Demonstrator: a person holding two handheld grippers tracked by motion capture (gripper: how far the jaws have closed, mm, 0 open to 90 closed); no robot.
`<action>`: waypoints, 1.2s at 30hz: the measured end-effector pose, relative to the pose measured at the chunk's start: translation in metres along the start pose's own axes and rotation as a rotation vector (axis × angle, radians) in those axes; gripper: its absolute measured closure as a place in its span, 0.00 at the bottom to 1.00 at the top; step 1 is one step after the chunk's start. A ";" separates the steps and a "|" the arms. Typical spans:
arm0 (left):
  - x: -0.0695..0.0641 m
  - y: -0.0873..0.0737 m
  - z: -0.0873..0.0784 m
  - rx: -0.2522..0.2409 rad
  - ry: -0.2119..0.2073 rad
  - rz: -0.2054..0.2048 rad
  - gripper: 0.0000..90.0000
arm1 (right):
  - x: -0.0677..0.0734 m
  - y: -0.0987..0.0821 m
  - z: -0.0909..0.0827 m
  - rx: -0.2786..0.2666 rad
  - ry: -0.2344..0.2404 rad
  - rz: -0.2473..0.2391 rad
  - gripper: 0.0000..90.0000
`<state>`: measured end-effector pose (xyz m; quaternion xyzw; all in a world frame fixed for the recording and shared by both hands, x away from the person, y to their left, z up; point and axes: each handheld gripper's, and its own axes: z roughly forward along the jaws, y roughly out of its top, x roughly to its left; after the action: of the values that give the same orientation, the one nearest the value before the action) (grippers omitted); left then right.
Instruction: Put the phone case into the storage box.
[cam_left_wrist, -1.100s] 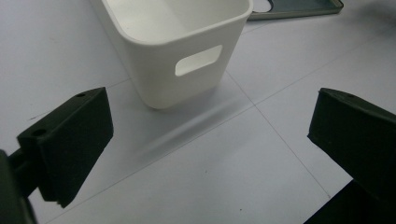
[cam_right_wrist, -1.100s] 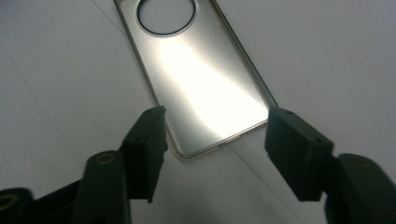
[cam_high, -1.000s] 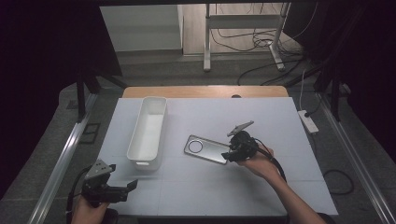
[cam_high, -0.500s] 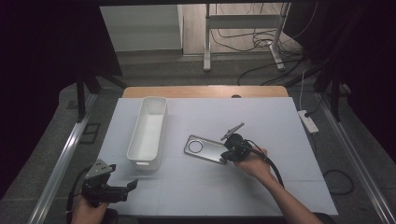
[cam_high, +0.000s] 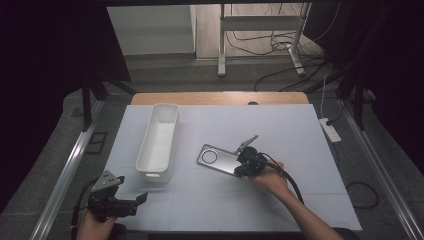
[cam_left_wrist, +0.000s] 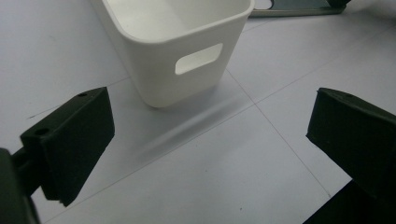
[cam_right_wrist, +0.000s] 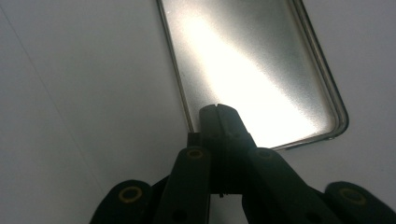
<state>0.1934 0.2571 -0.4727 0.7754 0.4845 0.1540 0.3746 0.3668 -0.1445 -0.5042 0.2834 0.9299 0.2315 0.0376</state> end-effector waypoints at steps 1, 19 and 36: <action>0.000 0.000 0.000 0.000 -0.001 0.000 0.02 | 0.001 0.000 0.000 0.004 0.002 -0.003 0.99; 0.000 0.000 0.001 0.001 -0.002 -0.002 0.02 | 0.027 0.001 0.007 -0.019 0.084 -0.038 0.99; 0.000 0.001 0.001 0.002 -0.002 -0.004 0.02 | 0.012 0.006 -0.013 -0.104 0.022 -0.013 0.82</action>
<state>0.1946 0.2570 -0.4729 0.7751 0.4858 0.1520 0.3744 0.3569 -0.1393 -0.4891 0.2725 0.9187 0.2826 0.0437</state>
